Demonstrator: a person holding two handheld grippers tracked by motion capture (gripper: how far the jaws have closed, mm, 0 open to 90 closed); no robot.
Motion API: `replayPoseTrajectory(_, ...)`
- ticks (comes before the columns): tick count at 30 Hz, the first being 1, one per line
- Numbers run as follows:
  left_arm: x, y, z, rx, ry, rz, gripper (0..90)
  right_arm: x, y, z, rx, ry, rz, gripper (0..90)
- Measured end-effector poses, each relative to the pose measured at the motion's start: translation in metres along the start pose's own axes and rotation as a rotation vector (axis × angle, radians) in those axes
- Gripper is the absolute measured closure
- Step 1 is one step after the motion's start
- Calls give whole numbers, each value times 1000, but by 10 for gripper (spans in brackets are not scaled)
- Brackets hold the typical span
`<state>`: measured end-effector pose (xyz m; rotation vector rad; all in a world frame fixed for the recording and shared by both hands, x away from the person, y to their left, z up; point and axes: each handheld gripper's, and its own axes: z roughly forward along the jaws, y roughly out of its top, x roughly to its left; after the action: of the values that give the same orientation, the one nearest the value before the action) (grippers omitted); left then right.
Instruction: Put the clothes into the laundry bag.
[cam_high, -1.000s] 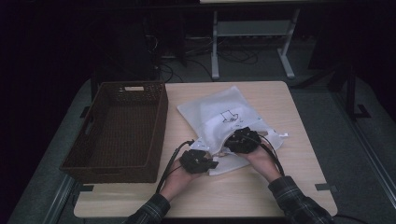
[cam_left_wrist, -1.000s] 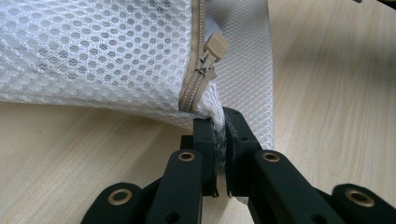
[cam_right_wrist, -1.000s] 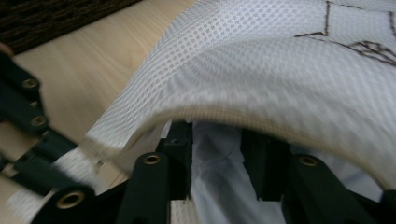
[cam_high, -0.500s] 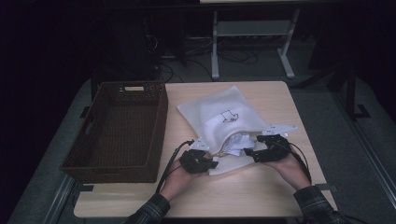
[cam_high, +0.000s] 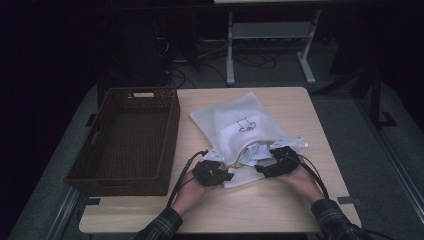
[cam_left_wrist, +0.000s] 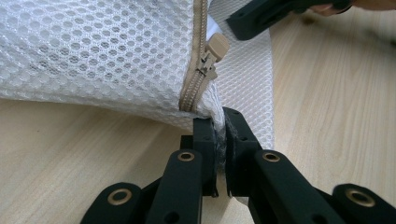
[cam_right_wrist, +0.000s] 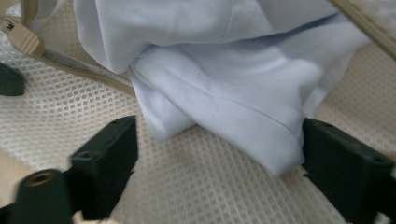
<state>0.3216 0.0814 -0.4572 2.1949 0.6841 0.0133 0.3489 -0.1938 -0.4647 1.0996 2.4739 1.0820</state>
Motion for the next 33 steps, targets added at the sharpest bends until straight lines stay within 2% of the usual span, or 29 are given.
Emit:
replayPoseTrajectory(1, 0, 0, 0, -1, 0, -1, 849, 1, 0, 1, -2, -10, 0, 175)
replayPoseTrajectory(5, 0, 0, 0, -3, 0, 0, 849, 6, 1, 2, -16, -47, -27, 386)
replayPoseTrajectory(7, 0, 0, 0, -4, -1, -2, 849, 8, 0, 2, -12, -55, -44, 530)
replayPoseTrajectory(8, 0, 0, 0, -5, -1, -2, 849, 8, 0, 3, -8, -58, -48, 563)
replayPoseTrajectory(13, 0, 1, 0, -7, -2, -3, 850, 12, 2, 2, -5, -44, -74, 867)
replayPoseTrajectory(18, 0, 1, 1, -7, -4, -3, 850, 15, 7, -3, -47, -7, -50, 890)
replayPoseTrajectory(23, 1, 1, 0, -9, -4, -7, 850, 24, 14, -3, -65, 33, -63, 856)
replayPoseTrajectory(24, 1, 0, 0, -9, -4, -7, 850, 26, 15, -3, -63, 58, -66, 804)
replayPoseTrajectory(28, 0, 0, 0, -8, -4, -7, 850, 33, 15, 0, -39, 86, -70, 579)
replayPoseTrajectory(29, 0, 0, 0, -7, -4, -7, 850, 34, 15, 3, -31, 83, -73, 550)
replayPoseTrajectory(31, 0, 1, 0, -6, -4, -7, 850, 42, 13, 10, 0, 40, -96, 524)
replayPoseTrajectory(33, 0, 1, 0, -6, -5, -8, 851, 46, 12, 16, 19, 7, -124, 582)
